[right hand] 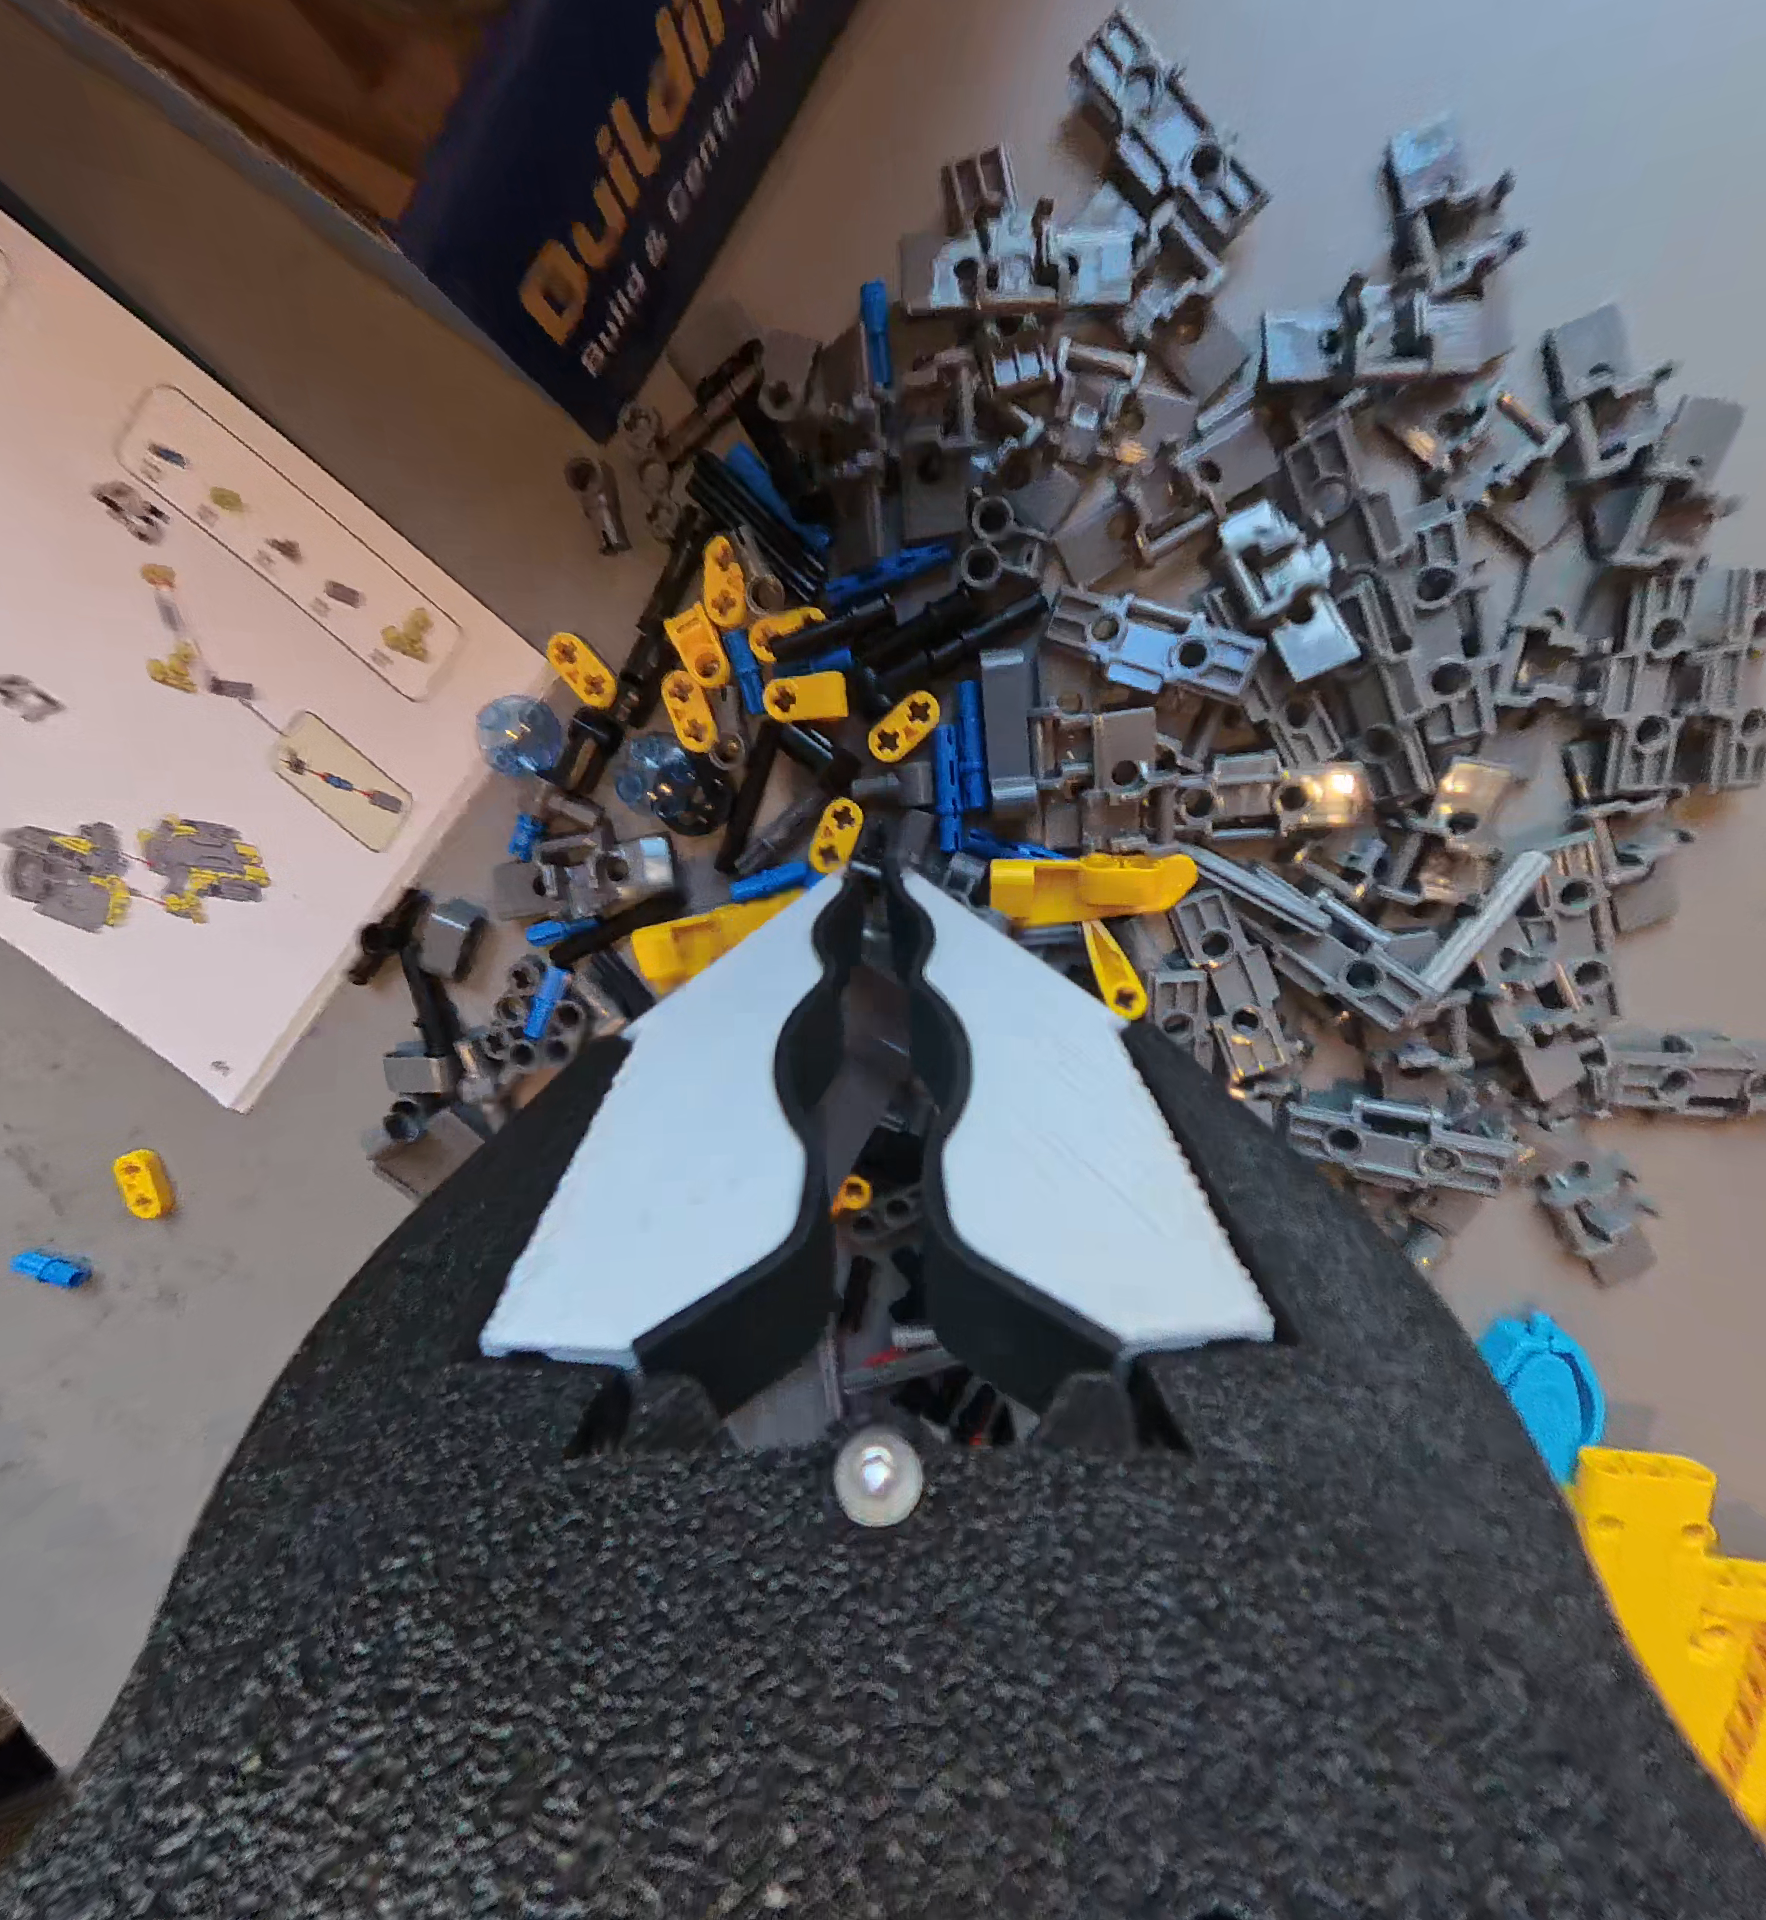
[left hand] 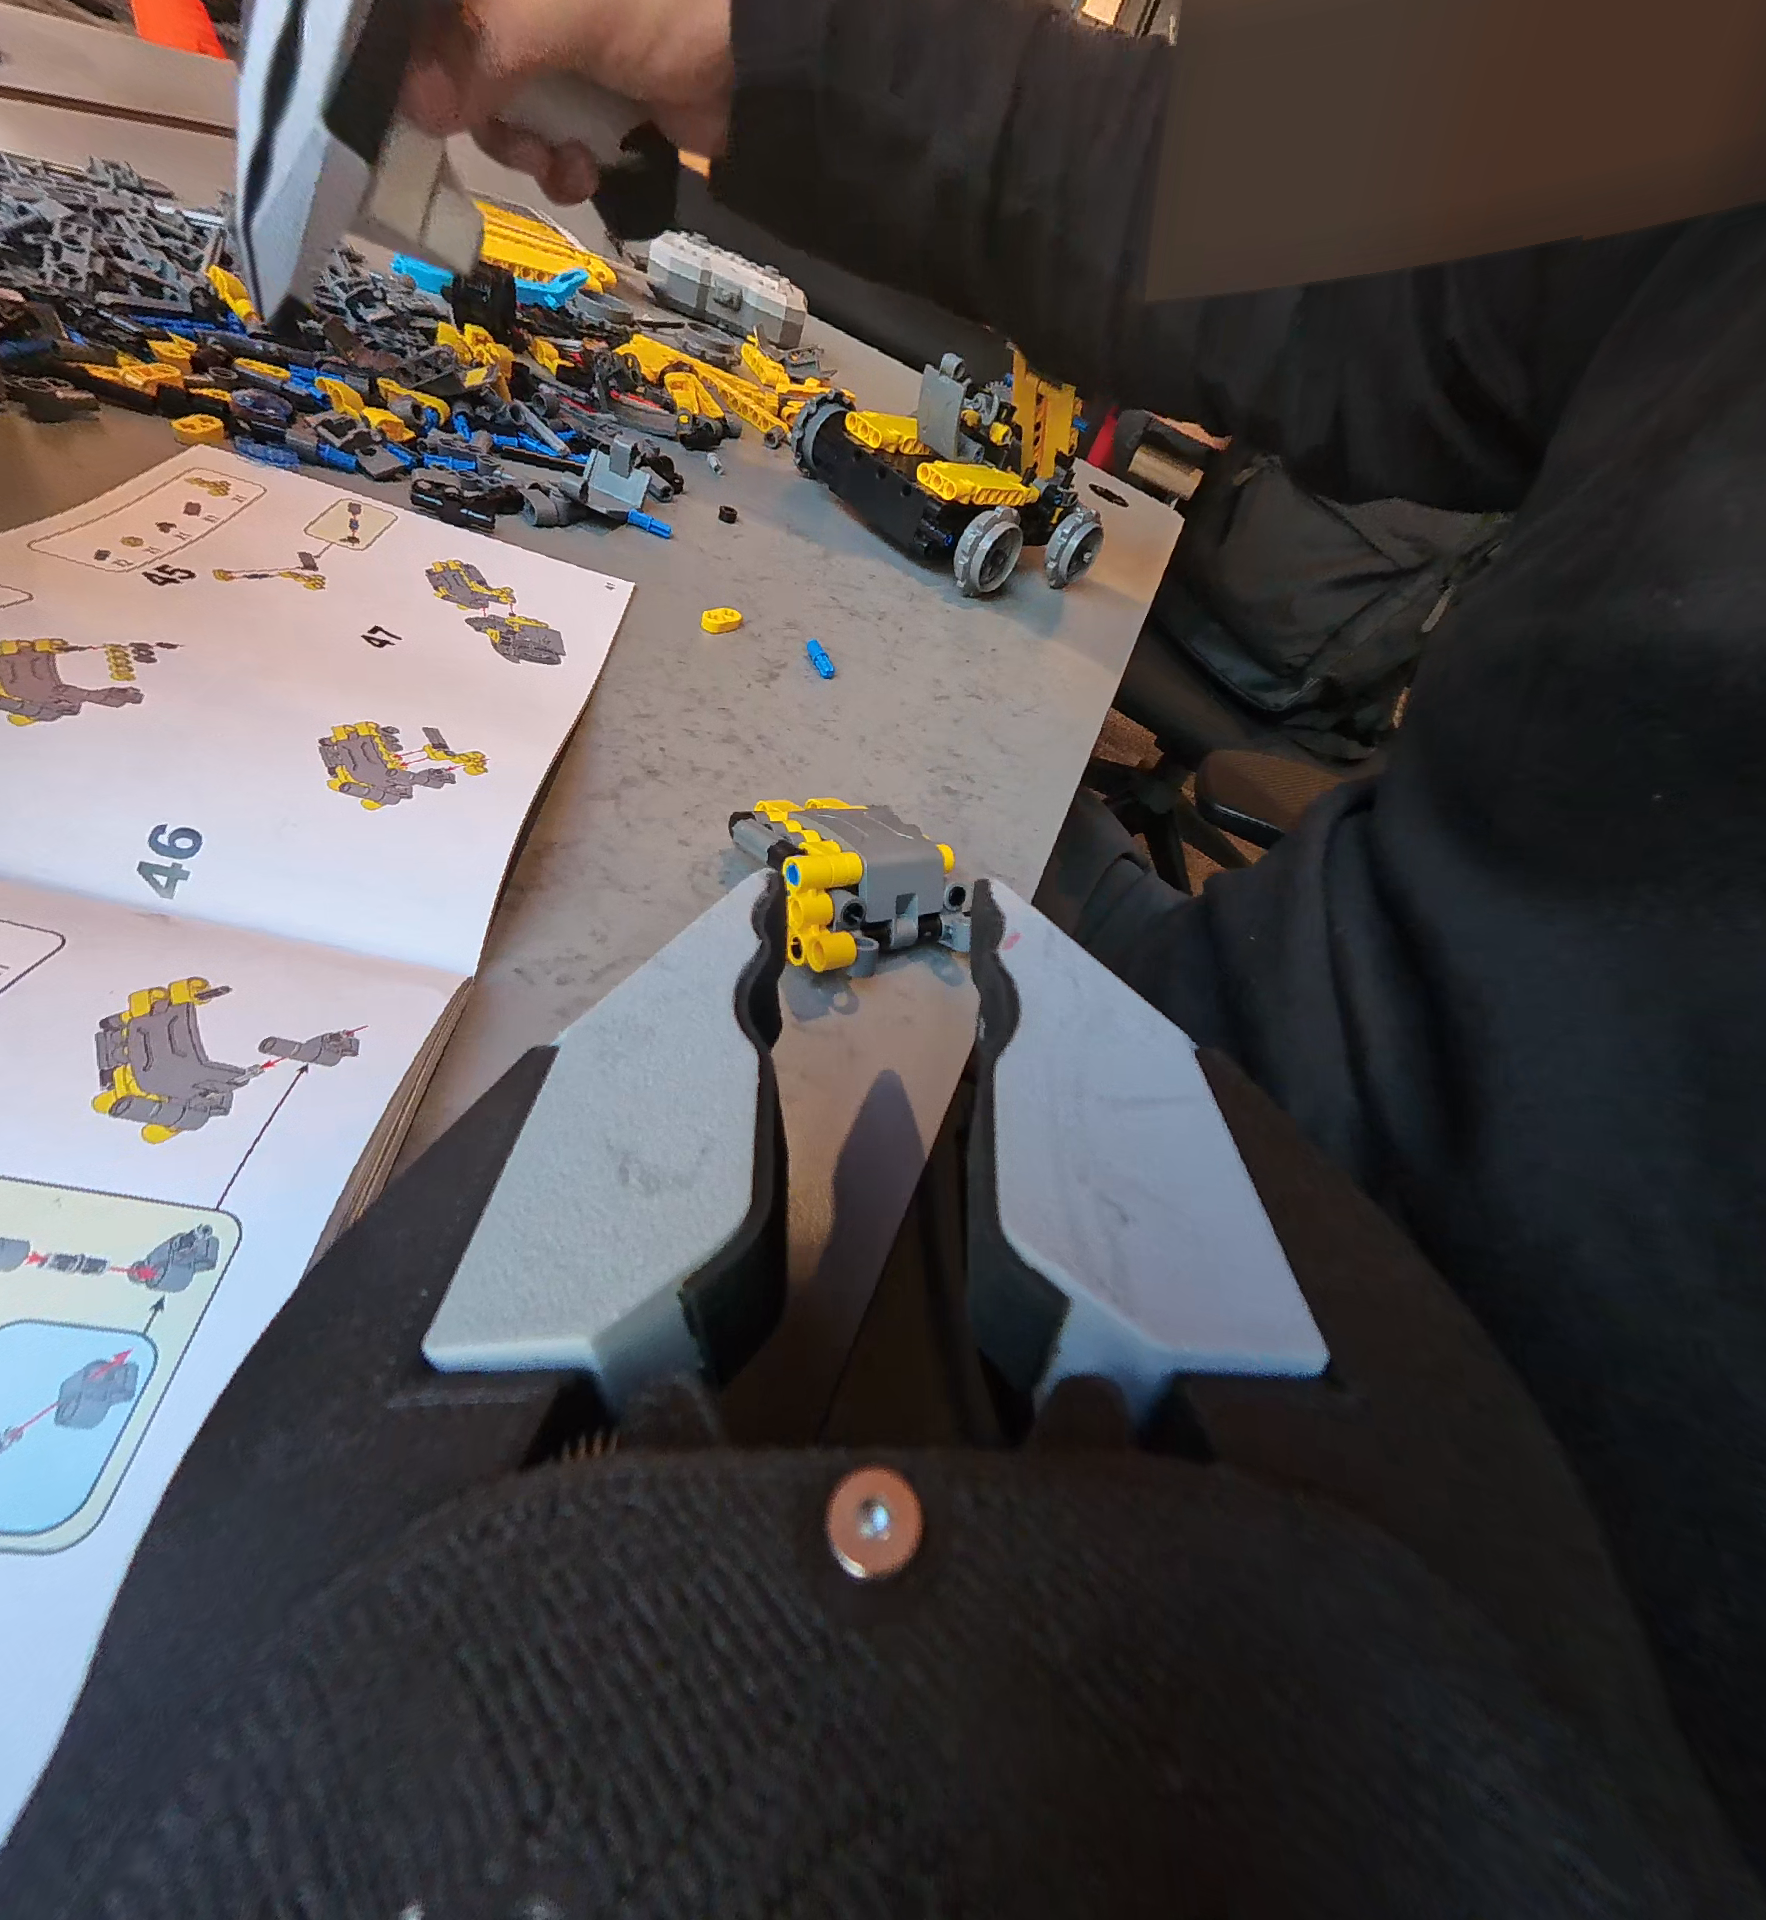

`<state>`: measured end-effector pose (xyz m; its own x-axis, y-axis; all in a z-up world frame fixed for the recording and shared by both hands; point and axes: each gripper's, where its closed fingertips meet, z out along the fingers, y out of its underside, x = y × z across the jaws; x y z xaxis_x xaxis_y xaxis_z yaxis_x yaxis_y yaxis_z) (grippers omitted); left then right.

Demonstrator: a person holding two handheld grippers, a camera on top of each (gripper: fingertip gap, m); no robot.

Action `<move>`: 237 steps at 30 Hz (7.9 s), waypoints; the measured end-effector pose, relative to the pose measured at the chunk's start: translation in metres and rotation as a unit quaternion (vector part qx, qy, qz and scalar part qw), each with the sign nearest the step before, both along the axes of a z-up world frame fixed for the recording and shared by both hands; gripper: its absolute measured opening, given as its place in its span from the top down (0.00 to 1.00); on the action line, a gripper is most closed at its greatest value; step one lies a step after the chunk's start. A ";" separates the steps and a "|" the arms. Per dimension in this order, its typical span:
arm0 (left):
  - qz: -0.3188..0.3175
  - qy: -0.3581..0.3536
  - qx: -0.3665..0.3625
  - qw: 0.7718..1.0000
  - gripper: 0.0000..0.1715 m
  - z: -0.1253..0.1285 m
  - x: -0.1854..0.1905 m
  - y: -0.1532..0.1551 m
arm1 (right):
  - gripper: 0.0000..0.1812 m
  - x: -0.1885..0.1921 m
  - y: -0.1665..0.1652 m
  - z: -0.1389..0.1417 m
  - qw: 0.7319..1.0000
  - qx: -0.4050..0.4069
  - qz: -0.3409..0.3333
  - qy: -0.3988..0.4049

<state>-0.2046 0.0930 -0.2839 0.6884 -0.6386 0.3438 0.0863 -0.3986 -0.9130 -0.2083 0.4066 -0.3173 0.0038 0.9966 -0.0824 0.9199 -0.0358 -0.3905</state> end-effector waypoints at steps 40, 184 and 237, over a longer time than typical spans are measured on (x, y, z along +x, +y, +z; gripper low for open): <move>-0.008 -0.010 -0.010 1.000 0.81 0.000 0.001 -0.001 | 0.97 -0.002 -0.002 -0.011 0.988 0.084 0.126 -0.016; -0.001 -0.012 -0.017 1.000 0.83 -0.001 0.000 0.002 | 0.99 0.085 -0.157 0.053 0.973 0.100 -0.024 0.208; -0.010 -0.016 -0.022 1.000 0.83 -0.001 0.001 0.000 | 0.95 0.047 -0.068 0.025 0.958 0.182 0.221 -0.014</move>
